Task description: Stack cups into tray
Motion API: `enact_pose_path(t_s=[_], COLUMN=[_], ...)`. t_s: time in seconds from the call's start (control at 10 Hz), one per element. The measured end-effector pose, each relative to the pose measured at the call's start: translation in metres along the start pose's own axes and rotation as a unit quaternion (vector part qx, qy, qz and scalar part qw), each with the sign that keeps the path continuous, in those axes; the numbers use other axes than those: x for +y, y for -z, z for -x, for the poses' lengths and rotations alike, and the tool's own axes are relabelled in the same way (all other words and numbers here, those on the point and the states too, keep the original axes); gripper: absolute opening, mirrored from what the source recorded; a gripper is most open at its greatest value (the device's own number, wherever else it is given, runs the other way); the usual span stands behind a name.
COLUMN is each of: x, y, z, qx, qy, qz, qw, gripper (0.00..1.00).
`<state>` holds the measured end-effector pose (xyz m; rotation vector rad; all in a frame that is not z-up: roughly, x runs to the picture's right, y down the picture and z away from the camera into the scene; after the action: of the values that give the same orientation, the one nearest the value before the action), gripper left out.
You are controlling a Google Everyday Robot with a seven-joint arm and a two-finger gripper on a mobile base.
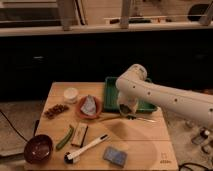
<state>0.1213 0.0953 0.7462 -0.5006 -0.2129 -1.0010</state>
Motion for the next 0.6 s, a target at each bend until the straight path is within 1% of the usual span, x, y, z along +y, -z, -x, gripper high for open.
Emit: enact_pose_path(t_s=[0.3,0.6], x=[0.004,0.004], y=[0.012,0.02], z=[-0.008,-0.03], qx=[0.011,0.02], qy=[0.007,0.014], qz=[0.008,0.013], qw=[0.9999,0.9996], gripper=[0.01,0.01])
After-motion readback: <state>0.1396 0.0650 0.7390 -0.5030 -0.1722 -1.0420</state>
